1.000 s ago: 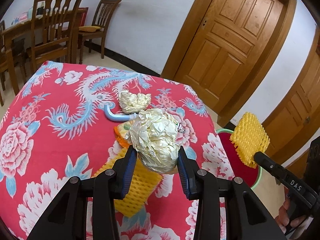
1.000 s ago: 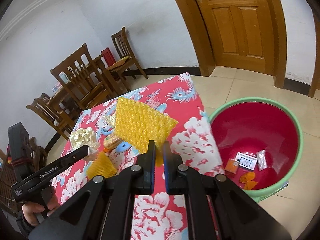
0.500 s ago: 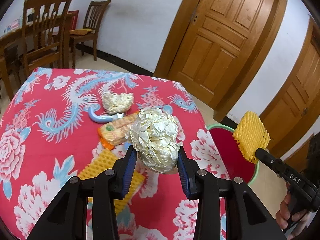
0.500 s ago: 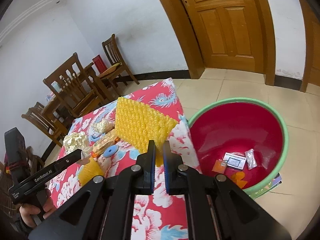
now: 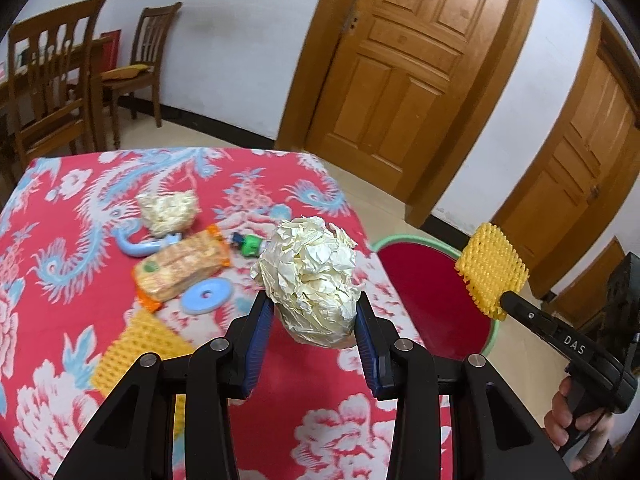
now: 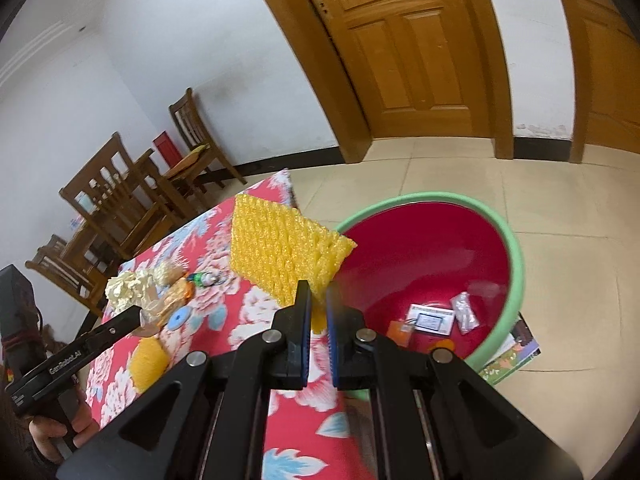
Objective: Collect trash
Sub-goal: 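Carry the yellow foam net over the red bucket and open the right tool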
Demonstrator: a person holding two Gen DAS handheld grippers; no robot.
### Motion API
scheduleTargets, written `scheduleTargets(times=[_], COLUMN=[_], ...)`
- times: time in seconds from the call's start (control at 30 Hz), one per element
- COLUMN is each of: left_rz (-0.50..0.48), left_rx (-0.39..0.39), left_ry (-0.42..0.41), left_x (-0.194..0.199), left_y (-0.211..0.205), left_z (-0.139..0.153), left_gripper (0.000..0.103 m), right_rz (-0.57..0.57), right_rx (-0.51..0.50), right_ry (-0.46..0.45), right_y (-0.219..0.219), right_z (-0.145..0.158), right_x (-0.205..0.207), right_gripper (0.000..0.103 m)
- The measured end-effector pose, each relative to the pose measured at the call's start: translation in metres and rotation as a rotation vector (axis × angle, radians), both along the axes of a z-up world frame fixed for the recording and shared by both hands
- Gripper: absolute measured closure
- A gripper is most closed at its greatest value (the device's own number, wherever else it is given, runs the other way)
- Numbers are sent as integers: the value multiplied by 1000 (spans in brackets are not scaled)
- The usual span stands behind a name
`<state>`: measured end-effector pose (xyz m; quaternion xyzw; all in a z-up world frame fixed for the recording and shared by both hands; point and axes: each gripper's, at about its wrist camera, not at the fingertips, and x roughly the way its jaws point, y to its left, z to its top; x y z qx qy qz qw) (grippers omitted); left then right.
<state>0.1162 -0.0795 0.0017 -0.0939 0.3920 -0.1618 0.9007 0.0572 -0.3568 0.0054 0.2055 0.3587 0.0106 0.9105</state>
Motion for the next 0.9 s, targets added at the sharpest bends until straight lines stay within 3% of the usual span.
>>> scheduleTargets(times=[0.9], left_rz=[-206], left_rx=[42], left_ry=[57], left_x=[27], left_y=[-116], left_z=[-29], left_gripper=[62], right_rz=[-172], right_rx=[63], right_ry=[141], right_y=[-86], right_z=[-65], right_x=[-1], right_gripper=[90])
